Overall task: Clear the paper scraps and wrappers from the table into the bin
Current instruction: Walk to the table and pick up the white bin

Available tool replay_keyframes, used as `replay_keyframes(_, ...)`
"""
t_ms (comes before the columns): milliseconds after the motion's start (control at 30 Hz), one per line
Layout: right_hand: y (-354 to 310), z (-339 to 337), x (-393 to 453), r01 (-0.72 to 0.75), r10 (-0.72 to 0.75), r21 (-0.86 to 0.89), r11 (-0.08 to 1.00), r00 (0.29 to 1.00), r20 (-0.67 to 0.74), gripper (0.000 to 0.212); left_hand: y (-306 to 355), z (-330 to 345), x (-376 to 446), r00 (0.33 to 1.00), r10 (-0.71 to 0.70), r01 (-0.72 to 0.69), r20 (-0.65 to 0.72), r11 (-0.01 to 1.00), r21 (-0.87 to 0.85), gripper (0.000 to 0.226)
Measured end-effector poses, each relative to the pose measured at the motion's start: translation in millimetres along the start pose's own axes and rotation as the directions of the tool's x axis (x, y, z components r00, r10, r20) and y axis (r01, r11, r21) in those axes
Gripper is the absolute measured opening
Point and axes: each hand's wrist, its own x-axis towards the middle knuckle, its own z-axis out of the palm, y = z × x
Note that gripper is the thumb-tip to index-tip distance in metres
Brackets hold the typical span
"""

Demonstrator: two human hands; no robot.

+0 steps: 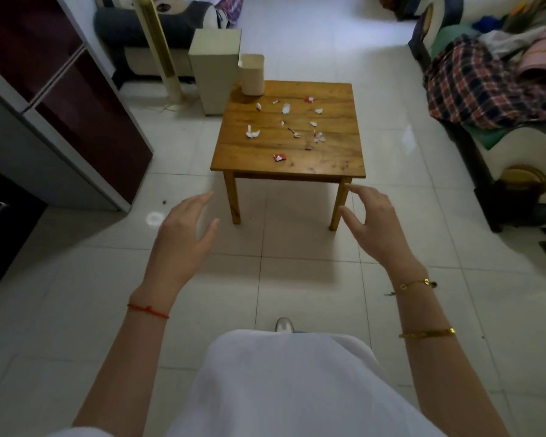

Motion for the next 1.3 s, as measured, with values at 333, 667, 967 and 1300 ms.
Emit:
replay_keyframes(333,16.6,32.7,195.3,0.015,-0.016,0.046,0.999,0.999,0.038,0.041,-31.4,36.2,184.4,0.999,-0.048,0.048,0.014,0.999,-0.011,0.049)
replay_keyframes(667,19.1,102.6,384.2,-0.064,0.062,0.020,0.998,0.995,0.083,0.042,-93.4,67.4,399.7,0.993,-0.012,0.013,0.117,1.000,-0.008,0.050)
replay_keyframes(967,16.2,128.9,533.4,-0.147,0.144,0.045,0.988,0.988,0.064,0.041,-116.6,77.9,574.3,0.983,0.021,-0.021,0.183,1.000,-0.001,0.049)
replay_keyframes(1300,49.9,146.7,638.9,-0.170,0.168,0.008,0.985,0.979,0.119,0.042,-123.4,122.7,687.5,0.980,-0.040,0.043,0.196,0.999,-0.013,0.048)
